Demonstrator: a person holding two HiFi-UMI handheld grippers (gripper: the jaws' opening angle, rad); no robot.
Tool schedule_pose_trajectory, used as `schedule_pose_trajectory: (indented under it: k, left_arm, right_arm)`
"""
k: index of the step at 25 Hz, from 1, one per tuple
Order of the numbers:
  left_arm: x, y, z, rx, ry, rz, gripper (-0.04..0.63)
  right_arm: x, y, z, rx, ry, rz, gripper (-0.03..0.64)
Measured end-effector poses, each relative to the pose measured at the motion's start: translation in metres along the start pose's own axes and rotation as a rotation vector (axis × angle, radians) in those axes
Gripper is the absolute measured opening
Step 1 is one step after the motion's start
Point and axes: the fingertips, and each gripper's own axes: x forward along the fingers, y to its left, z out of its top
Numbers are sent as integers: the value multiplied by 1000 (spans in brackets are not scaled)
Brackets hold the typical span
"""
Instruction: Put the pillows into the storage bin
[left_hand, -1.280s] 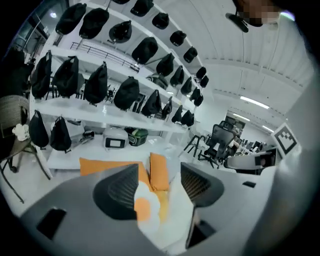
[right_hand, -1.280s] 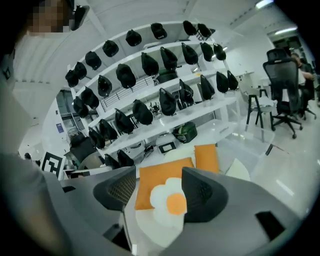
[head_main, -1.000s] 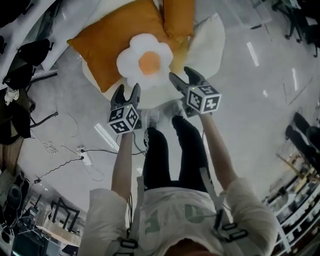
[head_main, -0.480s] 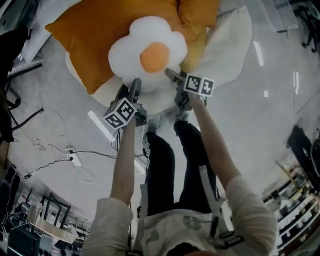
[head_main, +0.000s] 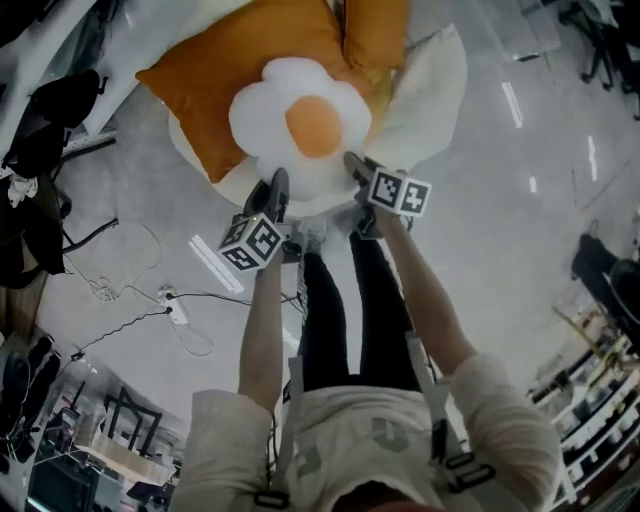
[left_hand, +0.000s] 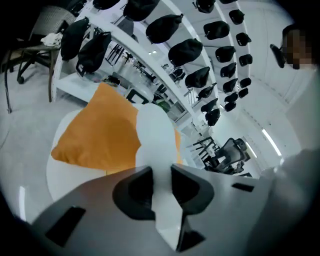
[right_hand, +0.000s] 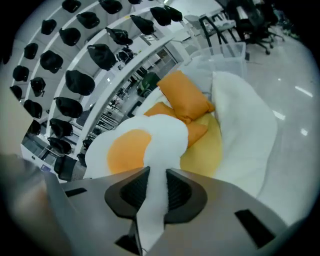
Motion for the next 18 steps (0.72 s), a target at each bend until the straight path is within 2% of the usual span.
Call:
schedule_pose_trajectory:
  k: [5, 9, 14, 18]
  left_arm:
    - [-87, -106, 72, 88, -9, -113, 71]
    - [-136, -176, 109, 136, -56, -216, 71]
    - [-161, -245, 112, 203, -73, -330, 71]
    - [-150, -289, 98, 224, -57, -370, 71]
  right_arm:
    - [-128, 100, 38, -57, -113, -21, 75]
    - [-215, 154, 64, -110, -243, -41, 75]
    - [-300, 166, 80, -156, -414, -104, 75]
    - [-336, 145, 95, -136, -474, -118, 75]
